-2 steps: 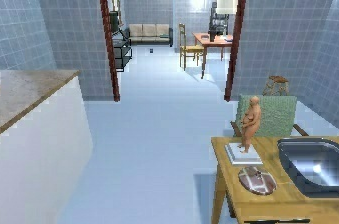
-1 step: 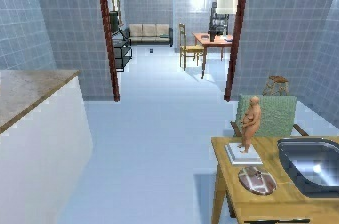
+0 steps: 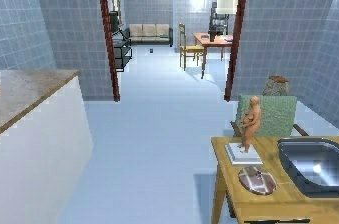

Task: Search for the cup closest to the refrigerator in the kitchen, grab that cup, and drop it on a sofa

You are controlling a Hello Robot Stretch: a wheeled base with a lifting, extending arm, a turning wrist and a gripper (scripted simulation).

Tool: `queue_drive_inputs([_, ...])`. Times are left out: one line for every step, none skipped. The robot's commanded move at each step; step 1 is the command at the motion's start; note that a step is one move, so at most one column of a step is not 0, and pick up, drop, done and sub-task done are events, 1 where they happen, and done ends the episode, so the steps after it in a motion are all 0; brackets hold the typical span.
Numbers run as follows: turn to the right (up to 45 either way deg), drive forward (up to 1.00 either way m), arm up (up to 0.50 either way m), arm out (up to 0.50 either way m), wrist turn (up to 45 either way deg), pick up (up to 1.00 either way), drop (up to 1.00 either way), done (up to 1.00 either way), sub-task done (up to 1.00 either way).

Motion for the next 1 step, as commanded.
queue_drive_inputs([0.0,0.0,0.12,0.0,0.0,0.0,0.0,0.0,0.0])
